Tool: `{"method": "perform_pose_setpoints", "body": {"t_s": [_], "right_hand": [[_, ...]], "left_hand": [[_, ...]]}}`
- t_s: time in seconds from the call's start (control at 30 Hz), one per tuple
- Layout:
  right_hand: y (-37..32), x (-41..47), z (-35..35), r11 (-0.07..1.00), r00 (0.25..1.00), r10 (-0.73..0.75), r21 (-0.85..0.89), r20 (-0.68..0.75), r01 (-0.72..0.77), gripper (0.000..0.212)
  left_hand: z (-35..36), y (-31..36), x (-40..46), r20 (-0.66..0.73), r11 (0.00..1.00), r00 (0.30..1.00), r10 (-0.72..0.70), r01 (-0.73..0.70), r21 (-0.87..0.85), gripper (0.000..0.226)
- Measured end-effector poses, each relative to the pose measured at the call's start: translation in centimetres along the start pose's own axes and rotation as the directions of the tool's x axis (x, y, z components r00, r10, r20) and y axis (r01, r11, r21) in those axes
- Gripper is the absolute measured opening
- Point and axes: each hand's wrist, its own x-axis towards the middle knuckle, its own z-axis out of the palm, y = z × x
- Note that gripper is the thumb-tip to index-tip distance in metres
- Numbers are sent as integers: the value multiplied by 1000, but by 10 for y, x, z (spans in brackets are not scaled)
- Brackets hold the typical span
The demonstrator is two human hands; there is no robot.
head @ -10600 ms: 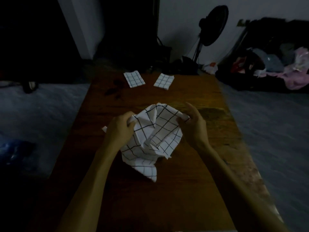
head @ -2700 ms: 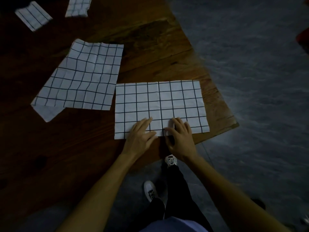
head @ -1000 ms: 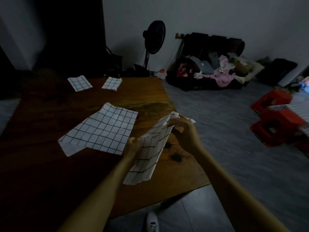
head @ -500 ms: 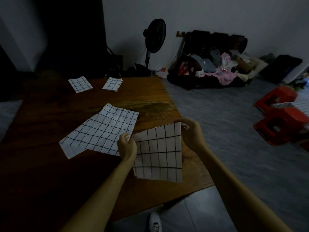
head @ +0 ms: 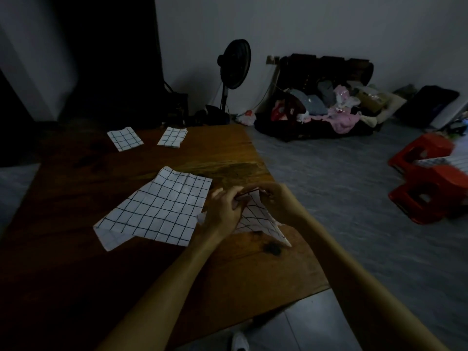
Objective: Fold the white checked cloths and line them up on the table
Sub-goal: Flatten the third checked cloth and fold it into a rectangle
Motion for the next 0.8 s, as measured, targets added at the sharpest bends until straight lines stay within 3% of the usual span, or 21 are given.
{"method": "perform_pose_setpoints", "body": {"t_s": [0.07, 0.17, 0.4, 0.53, 0.63, 0.8], "right_hand": [[-5, -4, 1, 993, 997, 59, 104, -47, -54, 28], [-9, -5, 5, 974, 987, 108, 211, -122, -81, 26], [-11, 2, 15, 999, 960, 38, 44, -278, -26, 14], [-17, 5, 10, 996, 958, 67, 74, -279, -48, 8], [-21, 5, 8, 1000, 961, 13, 7, -275, -12, 6], [-26, 6, 11, 995, 954, -49, -94, -294, 22, 11]], "left_hand": [[-1, -4, 1, -23, 1000, 1000, -2, 1, -16, 22], [0, -8, 1, -4, 1000, 1000, -3, 2, -16, 27], [-12, 7, -6, -23, 998, 998, 52, -52, -20, 19], [-25, 8, -15, 5, 995, 1000, -6, 6, -99, 28], [-29, 3, -20, -13, 996, 999, -30, 29, -81, 21], [-32, -2, -21, -37, 990, 996, -84, 79, -119, 28]]}}
